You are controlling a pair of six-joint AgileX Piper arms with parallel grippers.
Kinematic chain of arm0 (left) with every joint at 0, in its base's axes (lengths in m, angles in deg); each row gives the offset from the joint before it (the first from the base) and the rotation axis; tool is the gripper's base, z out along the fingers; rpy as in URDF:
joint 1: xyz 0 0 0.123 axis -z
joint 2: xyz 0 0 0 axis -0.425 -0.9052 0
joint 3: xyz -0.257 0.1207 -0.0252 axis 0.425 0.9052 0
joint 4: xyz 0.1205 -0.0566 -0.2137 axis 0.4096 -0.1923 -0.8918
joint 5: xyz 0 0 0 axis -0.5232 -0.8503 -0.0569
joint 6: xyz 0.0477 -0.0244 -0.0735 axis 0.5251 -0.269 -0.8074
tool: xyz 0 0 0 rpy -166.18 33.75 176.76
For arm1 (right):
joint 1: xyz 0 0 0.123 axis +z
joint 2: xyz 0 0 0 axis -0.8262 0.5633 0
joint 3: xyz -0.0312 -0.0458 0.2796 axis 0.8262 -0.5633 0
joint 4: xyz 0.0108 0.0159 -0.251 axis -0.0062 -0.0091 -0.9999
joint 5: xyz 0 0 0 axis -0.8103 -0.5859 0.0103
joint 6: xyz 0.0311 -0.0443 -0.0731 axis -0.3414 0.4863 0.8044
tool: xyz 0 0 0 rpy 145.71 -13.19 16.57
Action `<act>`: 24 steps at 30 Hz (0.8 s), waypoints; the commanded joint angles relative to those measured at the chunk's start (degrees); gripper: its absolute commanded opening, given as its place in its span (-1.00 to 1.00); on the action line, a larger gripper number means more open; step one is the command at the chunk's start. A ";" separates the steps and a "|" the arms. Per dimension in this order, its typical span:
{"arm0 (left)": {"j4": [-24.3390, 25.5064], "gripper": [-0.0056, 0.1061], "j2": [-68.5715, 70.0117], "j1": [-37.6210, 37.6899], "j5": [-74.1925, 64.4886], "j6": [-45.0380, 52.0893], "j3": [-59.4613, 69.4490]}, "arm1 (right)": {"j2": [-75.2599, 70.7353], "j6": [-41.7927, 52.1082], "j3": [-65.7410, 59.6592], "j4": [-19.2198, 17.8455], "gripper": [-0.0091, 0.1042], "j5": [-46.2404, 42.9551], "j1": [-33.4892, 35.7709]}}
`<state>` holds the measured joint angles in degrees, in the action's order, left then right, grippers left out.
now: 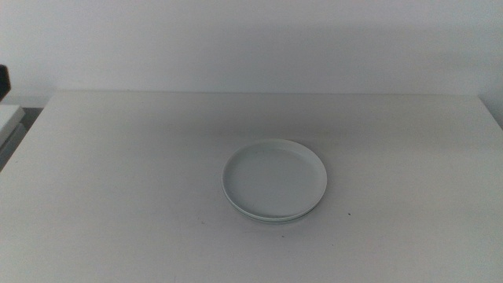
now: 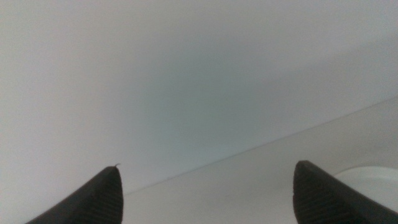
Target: Stack the three bowls on top of each other.
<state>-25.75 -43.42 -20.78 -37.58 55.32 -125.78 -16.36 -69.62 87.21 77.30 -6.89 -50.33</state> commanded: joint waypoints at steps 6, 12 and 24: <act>-1.79 0.78 4.44 -0.37 0.74 -0.12 3.40 | -0.29 0.06 -0.27 -0.81 0.60 -0.65 -0.30; 9.84 0.78 7.06 -0.42 3.24 -20.95 6.86 | -0.29 0.06 -0.27 -0.81 0.60 -0.65 -0.30; 10.00 0.78 7.34 -0.42 3.69 -22.63 7.54 | -0.29 0.06 -0.27 -0.81 0.60 -0.65 -0.30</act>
<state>-15.19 -36.29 -21.13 -34.68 33.45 -118.28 -16.36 -69.74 87.21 77.30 -6.89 -50.33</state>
